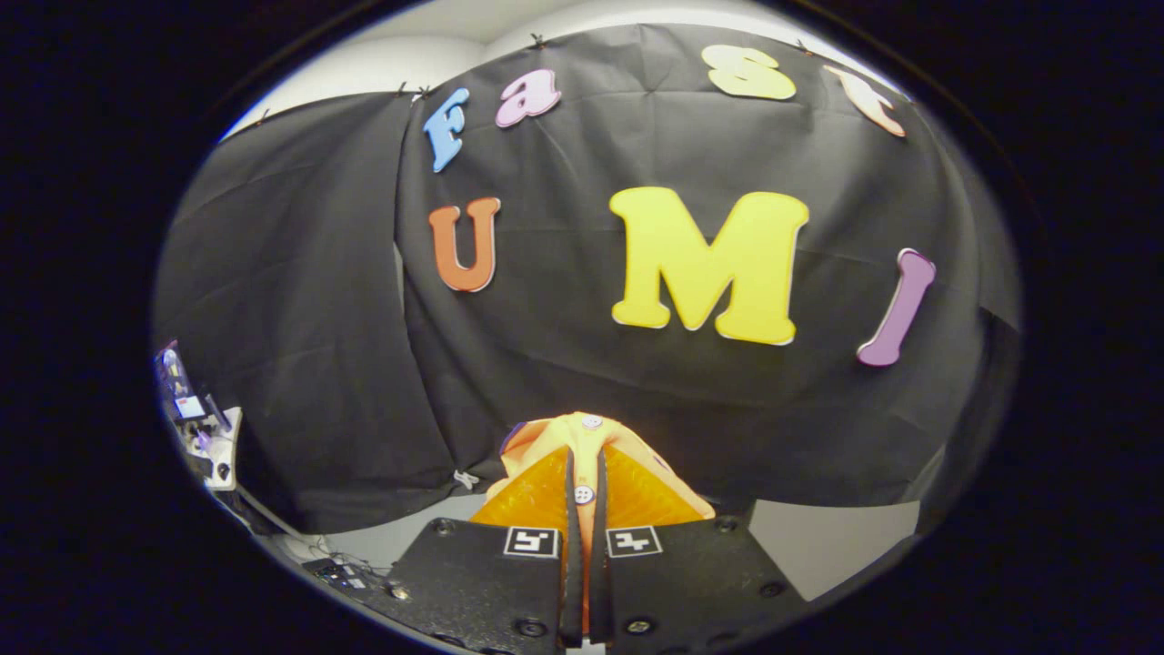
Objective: Put the clothes into the washing machine and then close the washing machine lid.
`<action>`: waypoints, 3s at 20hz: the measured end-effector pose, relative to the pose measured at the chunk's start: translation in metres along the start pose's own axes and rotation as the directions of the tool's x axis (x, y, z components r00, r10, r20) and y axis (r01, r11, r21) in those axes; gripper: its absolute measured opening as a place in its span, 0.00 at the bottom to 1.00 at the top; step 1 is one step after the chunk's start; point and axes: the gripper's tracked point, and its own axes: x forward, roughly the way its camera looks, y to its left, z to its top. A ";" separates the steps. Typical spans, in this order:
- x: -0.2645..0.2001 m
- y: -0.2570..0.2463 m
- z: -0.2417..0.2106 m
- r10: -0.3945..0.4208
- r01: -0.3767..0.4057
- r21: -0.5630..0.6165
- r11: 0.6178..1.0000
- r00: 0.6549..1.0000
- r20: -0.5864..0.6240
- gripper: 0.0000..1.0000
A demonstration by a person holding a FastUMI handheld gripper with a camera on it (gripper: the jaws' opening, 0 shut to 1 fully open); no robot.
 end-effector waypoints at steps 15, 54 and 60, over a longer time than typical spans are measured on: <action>0.110 0.048 -0.123 0.000 -0.013 -0.052 0.999 0.971 -0.237 0.06; 0.190 0.007 -0.335 -0.122 0.209 0.089 0.974 0.812 -0.571 0.06; 0.187 0.014 -0.346 -0.086 0.181 0.102 0.978 0.798 -0.597 0.98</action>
